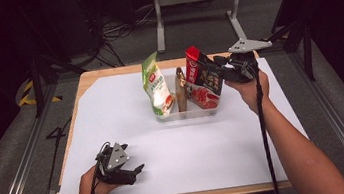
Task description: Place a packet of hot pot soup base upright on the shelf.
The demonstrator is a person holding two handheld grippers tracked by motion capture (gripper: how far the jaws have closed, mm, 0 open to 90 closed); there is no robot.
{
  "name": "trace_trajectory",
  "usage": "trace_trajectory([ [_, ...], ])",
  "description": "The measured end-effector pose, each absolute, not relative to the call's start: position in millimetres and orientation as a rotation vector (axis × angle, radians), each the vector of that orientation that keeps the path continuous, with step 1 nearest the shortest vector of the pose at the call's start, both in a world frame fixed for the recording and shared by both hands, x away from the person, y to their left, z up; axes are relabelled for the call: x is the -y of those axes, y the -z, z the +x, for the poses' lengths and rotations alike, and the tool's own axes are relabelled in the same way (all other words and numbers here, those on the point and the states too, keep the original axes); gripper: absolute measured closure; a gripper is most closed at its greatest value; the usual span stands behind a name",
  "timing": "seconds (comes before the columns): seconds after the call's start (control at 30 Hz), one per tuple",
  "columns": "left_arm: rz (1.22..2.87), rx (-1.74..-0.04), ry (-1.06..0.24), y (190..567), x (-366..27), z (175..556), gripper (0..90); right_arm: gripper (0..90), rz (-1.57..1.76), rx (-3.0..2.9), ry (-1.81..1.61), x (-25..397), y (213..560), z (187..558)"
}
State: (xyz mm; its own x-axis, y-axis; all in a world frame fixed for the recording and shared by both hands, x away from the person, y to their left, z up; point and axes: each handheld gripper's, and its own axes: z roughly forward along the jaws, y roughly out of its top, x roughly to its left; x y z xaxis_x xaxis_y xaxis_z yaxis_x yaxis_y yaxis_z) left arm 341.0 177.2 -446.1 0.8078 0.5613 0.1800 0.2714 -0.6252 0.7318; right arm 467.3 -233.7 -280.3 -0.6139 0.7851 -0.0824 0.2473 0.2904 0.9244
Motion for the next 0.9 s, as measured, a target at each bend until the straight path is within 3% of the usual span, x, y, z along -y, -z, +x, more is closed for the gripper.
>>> trace_trajectory([
  [0.57,2.271,-0.608,-0.509,446.3,-174.8,340.9,14.4,46.8,0.895,-2.001,-1.263,242.6,277.1,452.2],
  [0.9,2.269,-0.608,-0.508,446.5,-174.2,341.1,14.2,33.9,0.898,-1.992,-1.237,249.1,281.7,446.9],
])
